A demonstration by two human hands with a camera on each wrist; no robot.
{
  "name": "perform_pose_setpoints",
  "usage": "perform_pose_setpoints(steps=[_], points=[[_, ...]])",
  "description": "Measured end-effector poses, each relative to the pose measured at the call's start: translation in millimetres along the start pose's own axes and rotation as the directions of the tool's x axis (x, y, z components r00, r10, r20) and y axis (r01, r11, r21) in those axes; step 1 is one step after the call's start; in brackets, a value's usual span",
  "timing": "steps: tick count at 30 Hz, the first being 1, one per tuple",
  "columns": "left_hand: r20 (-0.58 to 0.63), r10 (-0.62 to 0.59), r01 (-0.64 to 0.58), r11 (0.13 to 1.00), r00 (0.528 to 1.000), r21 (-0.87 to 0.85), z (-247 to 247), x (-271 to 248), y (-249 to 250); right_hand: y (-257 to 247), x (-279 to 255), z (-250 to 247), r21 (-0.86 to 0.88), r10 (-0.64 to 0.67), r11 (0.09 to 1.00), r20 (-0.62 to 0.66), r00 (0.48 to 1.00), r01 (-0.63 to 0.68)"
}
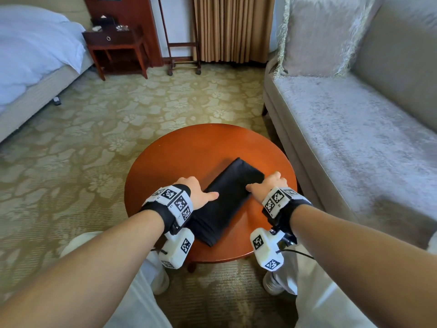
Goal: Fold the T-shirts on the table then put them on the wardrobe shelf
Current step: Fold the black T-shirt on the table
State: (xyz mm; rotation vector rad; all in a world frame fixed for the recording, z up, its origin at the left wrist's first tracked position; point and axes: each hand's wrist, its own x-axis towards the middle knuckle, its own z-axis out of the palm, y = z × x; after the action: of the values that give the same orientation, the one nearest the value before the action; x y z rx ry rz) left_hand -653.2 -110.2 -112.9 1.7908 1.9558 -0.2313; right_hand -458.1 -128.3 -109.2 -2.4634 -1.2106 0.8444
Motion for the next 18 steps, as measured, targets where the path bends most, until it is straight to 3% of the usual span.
perform_pose_setpoints(steps=[3, 8, 10, 13, 18], points=[[0.032, -0.004, 0.005, 1.000, 0.999, -0.023, -1, -9, 4, 10, -5, -4, 0.108, 0.025, 0.993, 0.145, 0.989, -0.041], [0.037, 0.084, -0.084, 0.996, 0.996, 0.003, -12, -11, 9, 4, -9, 0, 0.294, -0.005, 0.953, 0.241, 0.971, -0.068], [0.033, 0.105, -0.105, 0.994, 0.994, -0.007, -11, -5, 6, -3, -8, -1, 0.291, -0.012, 0.953, 0.306, 0.952, -0.082], [0.070, 0.111, -0.100, 0.983, 0.991, -0.151, -2, 5, -5, -10, -9, 0, 0.307, -0.004, 0.943, 0.399, 0.917, -0.129], [0.136, 0.125, -0.077, 0.947, 0.983, -0.312, 3, 14, -15, -12, -11, 6, 0.374, 0.020, 0.904, 0.446, 0.895, -0.207]])
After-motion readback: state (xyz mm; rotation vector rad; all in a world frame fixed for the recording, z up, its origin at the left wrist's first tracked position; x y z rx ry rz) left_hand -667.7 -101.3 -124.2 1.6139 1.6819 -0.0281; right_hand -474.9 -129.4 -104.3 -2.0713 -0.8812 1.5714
